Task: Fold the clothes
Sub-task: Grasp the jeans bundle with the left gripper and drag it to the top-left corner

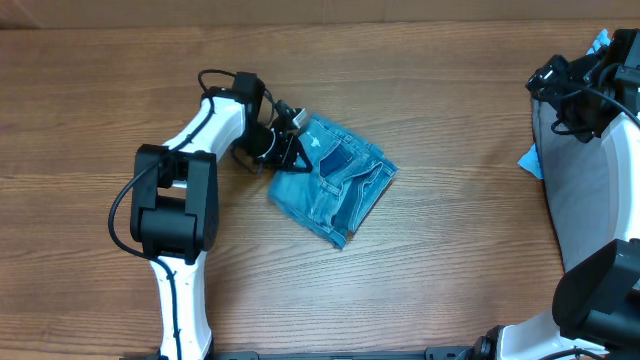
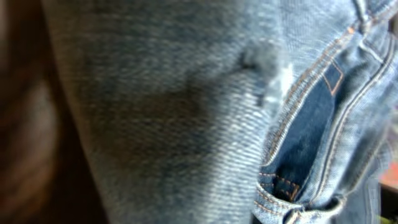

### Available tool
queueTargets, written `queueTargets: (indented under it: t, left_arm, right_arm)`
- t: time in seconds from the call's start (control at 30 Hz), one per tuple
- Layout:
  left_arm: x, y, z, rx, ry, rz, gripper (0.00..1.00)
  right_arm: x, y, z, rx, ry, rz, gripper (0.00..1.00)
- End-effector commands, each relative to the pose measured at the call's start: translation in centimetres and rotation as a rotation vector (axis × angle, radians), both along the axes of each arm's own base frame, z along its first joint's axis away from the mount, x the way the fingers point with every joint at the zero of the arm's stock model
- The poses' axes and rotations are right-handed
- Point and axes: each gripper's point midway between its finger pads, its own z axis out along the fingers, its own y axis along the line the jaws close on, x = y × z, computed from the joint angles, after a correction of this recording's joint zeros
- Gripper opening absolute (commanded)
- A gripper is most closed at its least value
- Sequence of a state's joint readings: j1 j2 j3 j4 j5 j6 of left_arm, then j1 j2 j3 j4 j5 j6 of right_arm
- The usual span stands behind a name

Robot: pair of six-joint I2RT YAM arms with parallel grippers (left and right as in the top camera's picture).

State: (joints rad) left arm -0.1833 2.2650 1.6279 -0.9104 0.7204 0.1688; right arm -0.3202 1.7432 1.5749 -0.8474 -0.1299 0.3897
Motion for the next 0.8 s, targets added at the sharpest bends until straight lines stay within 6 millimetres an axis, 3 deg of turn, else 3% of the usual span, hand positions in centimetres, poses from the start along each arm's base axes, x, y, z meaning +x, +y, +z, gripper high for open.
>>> queueTargets:
  t: [0.0, 0.07, 0.13, 0.33, 0.5, 0.53, 0.67, 0.77]
  left_arm:
    - [2.4, 3.6, -2.5, 0.224, 0.017, 0.207, 0.08]
    - [4.0, 6.3, -3.2, 0.327, -0.003, 0.317, 0.1]
    - [6.3, 11.2, -3.7, 0.446, -0.032, 0.505, 0.13]
    - [9.5, 22.9, -3.4, 0.522, -0.046, 0.923, 0.18]
    - [9.3, 32.9, -2.8, 0.465, 0.007, 1.287, 0.25]
    - [9.0, 36.4, -2.5, 0.44, 0.009, 1.398, 0.27]
    - [8.1, 42.9, -1.6, 0.386, -0.032, 1.538, 0.28]
    - [6.6, 44.9, -1.8, 0.344, 0.049, 1.69, 0.14]
  right_arm:
    - [0.4, -0.3, 0.6, -0.008, -0.017, -0.008, 1.0]
    - [0.3, -0.3, 0.6, -0.008, -0.017, -0.008, 1.0]
    - [0.4, -0.3, 0.6, -0.008, -0.017, -0.008, 1.0]
    - [0.4, -0.3, 0.6, -0.008, -0.017, -0.008, 1.0]
    - [0.4, -0.3, 0.6, -0.008, -0.017, -0.008, 1.0]
    - [0.4, -0.3, 0.6, -0.008, -0.017, -0.008, 1.0]
    - [0.4, -0.3, 0.6, -0.008, -0.017, -0.008, 1.0]
    - [0.4, -0.3, 0.6, -0.008, -0.017, -0.008, 1.0]
